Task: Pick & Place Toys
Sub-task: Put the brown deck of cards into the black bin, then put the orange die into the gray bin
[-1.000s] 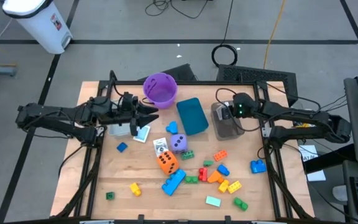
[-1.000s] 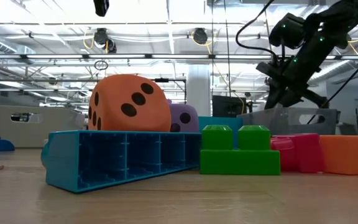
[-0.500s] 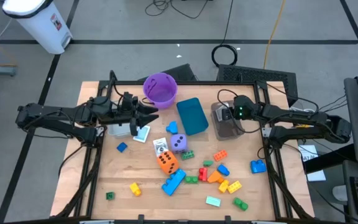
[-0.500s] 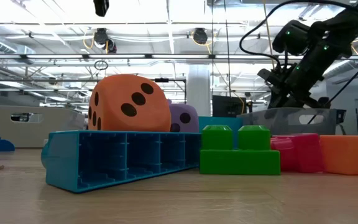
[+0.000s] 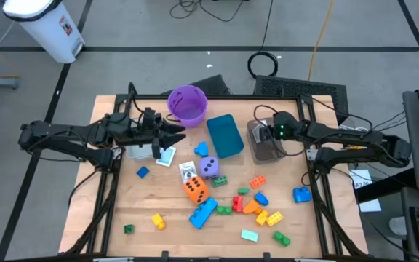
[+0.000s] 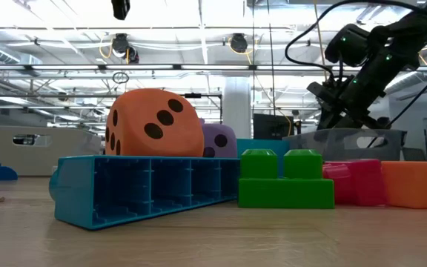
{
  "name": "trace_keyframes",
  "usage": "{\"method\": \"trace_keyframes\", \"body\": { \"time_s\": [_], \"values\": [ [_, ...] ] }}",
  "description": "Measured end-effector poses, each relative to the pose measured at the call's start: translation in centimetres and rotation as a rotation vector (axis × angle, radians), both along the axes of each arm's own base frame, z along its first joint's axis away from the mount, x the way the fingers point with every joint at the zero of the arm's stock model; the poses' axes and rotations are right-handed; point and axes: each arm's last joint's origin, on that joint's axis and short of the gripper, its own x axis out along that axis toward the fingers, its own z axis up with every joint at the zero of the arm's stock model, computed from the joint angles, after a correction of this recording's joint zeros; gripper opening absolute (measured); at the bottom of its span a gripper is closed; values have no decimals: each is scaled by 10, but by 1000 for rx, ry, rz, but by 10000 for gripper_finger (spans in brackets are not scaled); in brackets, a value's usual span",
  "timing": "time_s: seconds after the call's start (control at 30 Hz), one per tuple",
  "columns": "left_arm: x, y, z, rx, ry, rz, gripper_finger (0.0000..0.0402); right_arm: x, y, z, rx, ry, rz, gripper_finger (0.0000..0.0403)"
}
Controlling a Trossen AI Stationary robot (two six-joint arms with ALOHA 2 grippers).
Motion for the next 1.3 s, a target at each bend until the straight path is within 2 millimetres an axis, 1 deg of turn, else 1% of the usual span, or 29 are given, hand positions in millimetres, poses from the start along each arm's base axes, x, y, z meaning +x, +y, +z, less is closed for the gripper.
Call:
{"method": "trace_keyframes", "body": {
  "time_s": [0.13, 0.27, 0.53, 0.67, 0.8, 0.9, 1.0, 1.17, 1.3],
  "values": [
    [0, 0, 0, -2, 0, 0, 200, 0, 0, 0, -29, 24, 36, 127],
    [0, 0, 0, -4, 0, 0, 200, 0, -1, 0, -57, 48, 69, 125],
    [0, 0, 1, -12, -8, 0, 200, -8, -12, 2, -89, 66, 67, 119],
    [0, 0, 1, -19, -9, 0, 200, -15, -17, 7, -114, 49, 66, 119],
    [0, 0, 1, -30, -11, -1, 200, -21, -20, 18, -164, 0, 43, 118],
    [0, 0, 1, -30, -11, -1, 200, -25, -20, 29, -220, -73, 26, 118],
    [0, 0, 1, -30, -12, 0, 200, -25, -19, 44, -295, -199, 34, 118],
    [0, 0, 1, -6, -9, 4, 200, -21, -18, 75, -429, -488, 114, 118],
    [0, 0, 1, -7, -9, 11, 200, -18, -16, 97, -451, -762, 97, 118]
  ]
}}
